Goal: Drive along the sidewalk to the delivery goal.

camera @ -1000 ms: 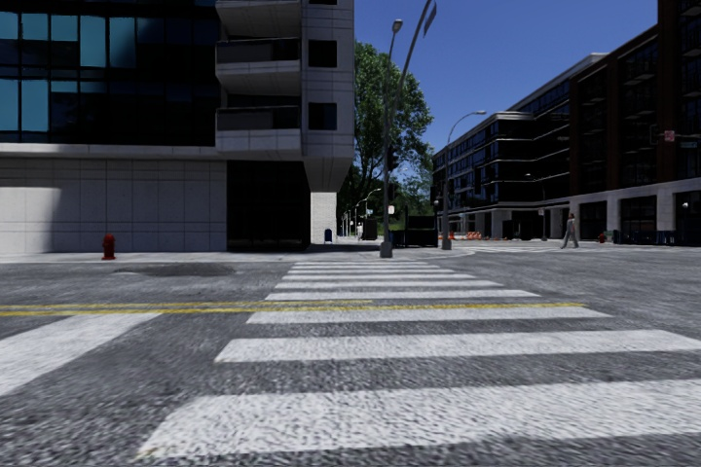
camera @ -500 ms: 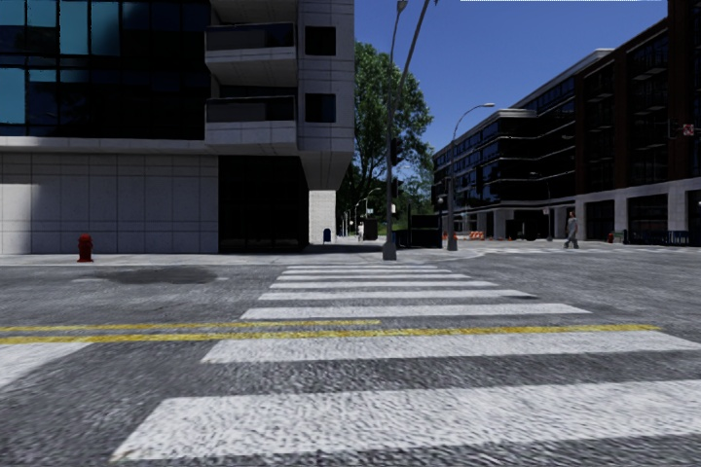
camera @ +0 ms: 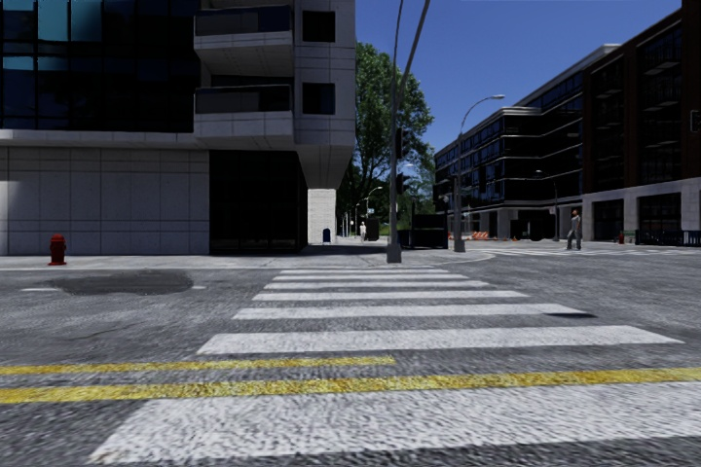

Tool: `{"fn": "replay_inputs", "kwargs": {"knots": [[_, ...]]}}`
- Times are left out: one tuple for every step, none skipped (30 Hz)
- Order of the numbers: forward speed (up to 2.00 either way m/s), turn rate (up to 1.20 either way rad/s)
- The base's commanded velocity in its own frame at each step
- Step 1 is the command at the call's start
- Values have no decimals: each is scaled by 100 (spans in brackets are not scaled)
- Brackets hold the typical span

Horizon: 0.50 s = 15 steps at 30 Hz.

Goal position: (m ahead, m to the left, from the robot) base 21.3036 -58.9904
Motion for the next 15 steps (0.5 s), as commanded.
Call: {"fn": "replay_inputs", "kwargs": {"knots": [[200,0],[200,0],[200,0],[200,0],[200,0],[200,0],[200,0],[200,0],[200,0],[200,0],[200,0],[200,0],[200,0],[200,0],[200,0]]}}
